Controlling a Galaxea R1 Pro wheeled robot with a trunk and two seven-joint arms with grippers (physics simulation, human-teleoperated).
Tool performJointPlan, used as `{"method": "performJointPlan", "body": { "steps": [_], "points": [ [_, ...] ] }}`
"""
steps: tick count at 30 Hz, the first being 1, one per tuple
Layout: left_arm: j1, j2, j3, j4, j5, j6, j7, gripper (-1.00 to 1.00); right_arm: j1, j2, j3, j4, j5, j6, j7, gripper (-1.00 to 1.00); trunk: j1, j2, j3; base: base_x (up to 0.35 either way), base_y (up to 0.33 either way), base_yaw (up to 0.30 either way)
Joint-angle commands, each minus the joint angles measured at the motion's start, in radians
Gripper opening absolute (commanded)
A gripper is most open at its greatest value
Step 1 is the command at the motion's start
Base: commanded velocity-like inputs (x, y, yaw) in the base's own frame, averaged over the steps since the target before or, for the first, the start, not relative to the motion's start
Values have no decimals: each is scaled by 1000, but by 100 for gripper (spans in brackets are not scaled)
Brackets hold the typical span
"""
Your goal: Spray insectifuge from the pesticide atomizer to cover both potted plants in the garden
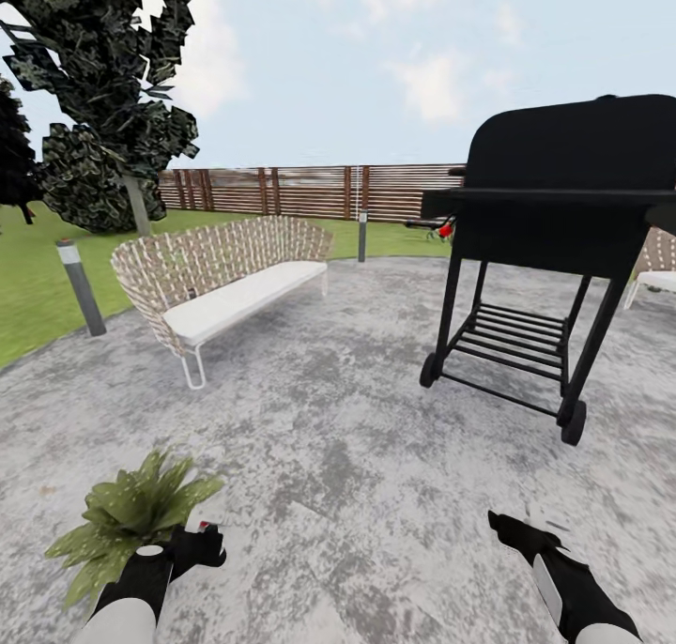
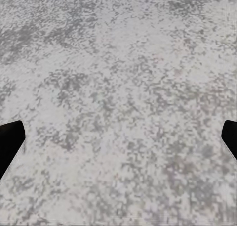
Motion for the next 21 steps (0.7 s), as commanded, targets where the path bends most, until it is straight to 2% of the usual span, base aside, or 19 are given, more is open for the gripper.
{"method": "performJointPlan", "body": {
  "steps": [1, 21],
  "points": [
    [-2, -1, 8, -3, -6, -2, -7, -100, -1, 1, -8, -2, 11, 5, 9, 100, 0, 0, -1, 332, -136, 0],
    [-2, 0, 8, -4, -5, -2, -7, -100, -1, 2, -8, -2, 11, 2, 9, 100, 0, 0, -1, 325, -142, 0]
  ]
}}
